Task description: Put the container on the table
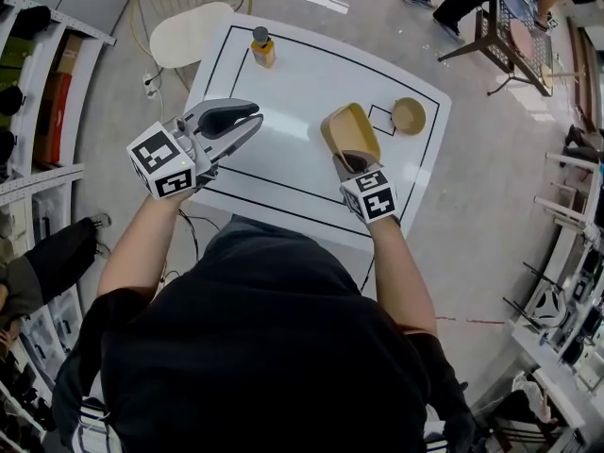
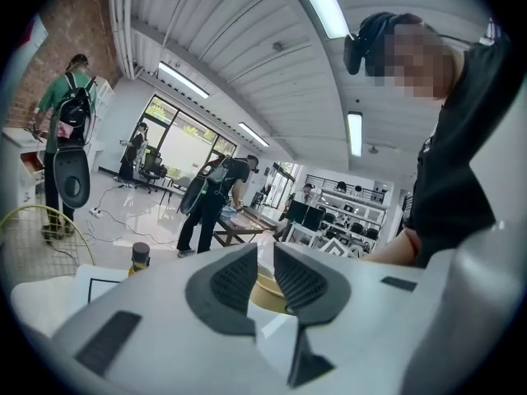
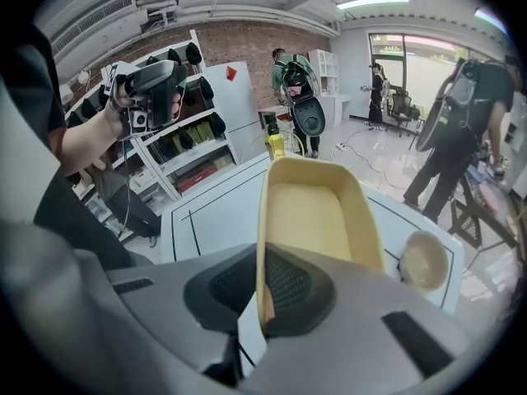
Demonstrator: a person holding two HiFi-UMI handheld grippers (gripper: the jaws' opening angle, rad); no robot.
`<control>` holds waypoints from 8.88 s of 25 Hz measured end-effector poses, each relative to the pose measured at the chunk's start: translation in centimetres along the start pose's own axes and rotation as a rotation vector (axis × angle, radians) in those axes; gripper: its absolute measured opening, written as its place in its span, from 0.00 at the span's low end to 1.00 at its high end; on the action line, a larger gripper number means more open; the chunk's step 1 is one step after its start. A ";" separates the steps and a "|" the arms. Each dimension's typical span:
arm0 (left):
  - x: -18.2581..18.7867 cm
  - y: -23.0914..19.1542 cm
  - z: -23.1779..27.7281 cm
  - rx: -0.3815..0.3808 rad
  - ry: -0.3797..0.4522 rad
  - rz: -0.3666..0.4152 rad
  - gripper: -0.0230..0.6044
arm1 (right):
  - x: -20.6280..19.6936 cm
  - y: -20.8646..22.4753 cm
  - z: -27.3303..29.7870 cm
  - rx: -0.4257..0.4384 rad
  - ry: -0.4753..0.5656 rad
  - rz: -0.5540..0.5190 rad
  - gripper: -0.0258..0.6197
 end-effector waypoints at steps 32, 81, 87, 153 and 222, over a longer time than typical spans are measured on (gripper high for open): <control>-2.7 -2.2 0.9 -0.047 -0.026 -0.078 0.14 | -3.9 -0.2 7.5 0.028 -0.123 0.036 0.05; -5.1 -3.7 2.4 -0.078 -0.056 -0.137 0.14 | -6.1 -0.1 11.3 0.025 -0.238 0.004 0.06; -5.2 -3.7 2.3 -0.078 -0.052 -0.138 0.14 | -6.2 -0.1 11.3 0.024 -0.253 0.002 0.06; 0.4 1.3 3.9 -0.104 -0.041 -0.034 0.14 | 3.2 1.0 0.4 -0.052 0.044 -0.010 0.12; 3.7 11.1 2.6 -0.128 0.000 0.098 0.14 | 1.1 2.8 -16.6 -0.273 0.287 0.086 0.12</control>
Point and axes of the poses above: the fingertips, and each gripper's own axes: z forward along the fingers, y to its right, x out of its top, the point moved 2 cm from there along -z, backward along the fingers
